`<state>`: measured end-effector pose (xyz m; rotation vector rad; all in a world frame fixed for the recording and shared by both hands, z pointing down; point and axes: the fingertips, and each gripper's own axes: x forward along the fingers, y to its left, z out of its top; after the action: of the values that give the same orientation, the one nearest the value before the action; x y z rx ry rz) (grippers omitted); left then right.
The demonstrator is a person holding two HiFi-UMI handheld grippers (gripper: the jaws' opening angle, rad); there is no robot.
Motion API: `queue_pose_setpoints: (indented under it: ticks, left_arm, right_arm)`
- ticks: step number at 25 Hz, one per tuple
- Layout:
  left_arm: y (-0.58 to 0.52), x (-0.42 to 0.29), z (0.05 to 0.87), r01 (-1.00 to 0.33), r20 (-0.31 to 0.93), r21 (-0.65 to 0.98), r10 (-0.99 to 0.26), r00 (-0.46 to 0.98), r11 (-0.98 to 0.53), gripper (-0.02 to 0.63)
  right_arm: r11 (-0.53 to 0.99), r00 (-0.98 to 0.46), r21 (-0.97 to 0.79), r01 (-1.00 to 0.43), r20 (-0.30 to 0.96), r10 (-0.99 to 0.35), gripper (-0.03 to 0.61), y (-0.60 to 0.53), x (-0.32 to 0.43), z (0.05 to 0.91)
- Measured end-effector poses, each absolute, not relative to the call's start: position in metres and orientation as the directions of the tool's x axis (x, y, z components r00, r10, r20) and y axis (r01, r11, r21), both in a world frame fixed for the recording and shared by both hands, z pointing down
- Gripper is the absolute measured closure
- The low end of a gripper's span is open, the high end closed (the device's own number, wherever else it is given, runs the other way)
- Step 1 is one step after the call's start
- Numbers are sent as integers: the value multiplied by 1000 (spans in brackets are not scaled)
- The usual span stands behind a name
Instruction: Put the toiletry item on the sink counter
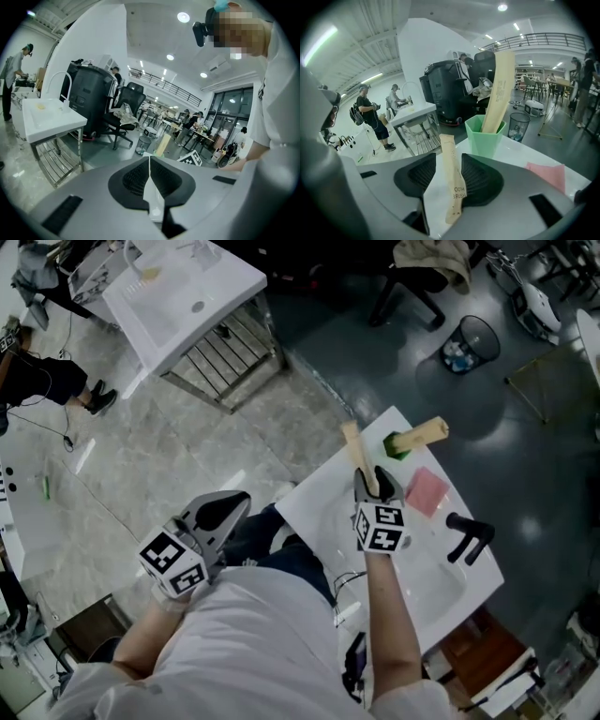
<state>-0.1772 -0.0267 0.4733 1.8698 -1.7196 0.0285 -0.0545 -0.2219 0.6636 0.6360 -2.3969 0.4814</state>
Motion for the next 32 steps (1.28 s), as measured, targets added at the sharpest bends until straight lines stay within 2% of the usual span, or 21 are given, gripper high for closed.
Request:
queue_pose_setpoints:
  ticks: [3,6,8,18,32]
  left_arm:
    - [-38,-178,466,-915,379,403,-905,194,-27,595]
    - [-50,-174,457,-913,361,401,-904,231,-73,595]
    - [-59,-169,452,-909,347,402,-900,263,-111,595]
    - [-103,-138,436,-866,292,410,-859,421,-286,595]
    - [-148,-67,420,-753,232,414,-741,630,-511,595]
  right_arm:
    - [807,-703,-181,-563,619,-351,422,-224,-50,642]
    - [797,-702,-172,-579,603,-379,516,-224,-43,618]
    - [788,-702,-172,-591,591,-398,543,-223,-38,602]
    - [730,-704,-182,-659,490,-514,551,-218,-10,521]
    - [578,-602,-192,-793,388,-697,551,-194,61,449]
